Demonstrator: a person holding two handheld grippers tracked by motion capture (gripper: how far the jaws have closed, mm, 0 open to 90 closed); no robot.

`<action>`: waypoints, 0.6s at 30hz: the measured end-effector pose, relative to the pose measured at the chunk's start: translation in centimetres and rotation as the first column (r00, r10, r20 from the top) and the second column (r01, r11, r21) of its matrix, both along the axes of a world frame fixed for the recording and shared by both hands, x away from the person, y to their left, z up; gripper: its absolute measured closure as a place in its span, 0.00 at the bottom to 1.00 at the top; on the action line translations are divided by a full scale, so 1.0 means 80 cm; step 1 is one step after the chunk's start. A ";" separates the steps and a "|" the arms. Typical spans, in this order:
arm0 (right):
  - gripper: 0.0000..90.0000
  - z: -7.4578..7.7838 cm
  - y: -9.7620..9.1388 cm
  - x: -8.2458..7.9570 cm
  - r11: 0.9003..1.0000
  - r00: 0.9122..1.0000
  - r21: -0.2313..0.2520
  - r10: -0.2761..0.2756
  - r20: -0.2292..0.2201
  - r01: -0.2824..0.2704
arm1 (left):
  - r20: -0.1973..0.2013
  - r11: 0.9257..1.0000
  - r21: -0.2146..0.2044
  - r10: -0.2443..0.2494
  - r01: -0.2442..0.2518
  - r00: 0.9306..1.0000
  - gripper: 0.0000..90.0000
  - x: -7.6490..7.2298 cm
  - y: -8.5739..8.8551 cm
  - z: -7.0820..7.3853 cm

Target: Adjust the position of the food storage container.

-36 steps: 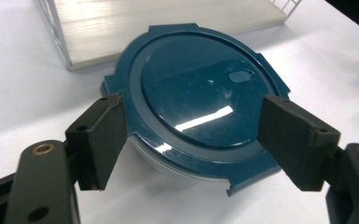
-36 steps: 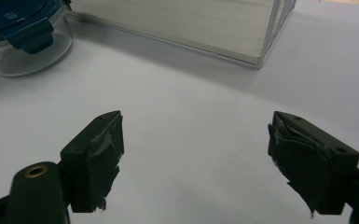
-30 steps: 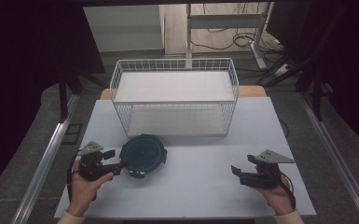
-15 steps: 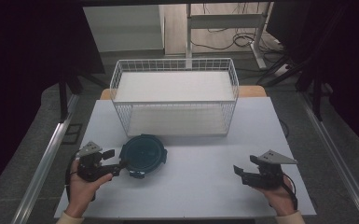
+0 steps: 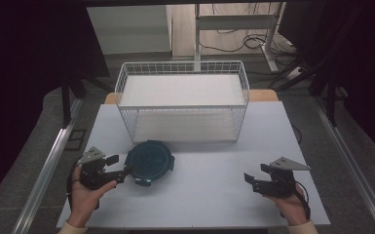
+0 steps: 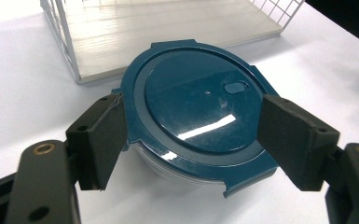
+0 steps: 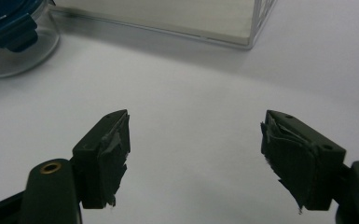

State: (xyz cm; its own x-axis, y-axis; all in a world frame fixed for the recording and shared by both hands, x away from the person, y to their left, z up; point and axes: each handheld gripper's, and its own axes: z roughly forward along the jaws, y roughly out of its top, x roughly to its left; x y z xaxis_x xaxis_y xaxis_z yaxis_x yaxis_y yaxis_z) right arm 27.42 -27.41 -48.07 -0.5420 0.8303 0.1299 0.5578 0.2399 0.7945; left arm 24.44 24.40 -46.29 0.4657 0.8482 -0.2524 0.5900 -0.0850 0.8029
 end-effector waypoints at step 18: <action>0.28 -0.001 -0.007 0.002 0.999 0.999 -0.019 -0.032 -0.021 0.031 | -0.005 0.997 0.056 -0.055 0.055 0.998 0.33 0.036 -0.031 0.033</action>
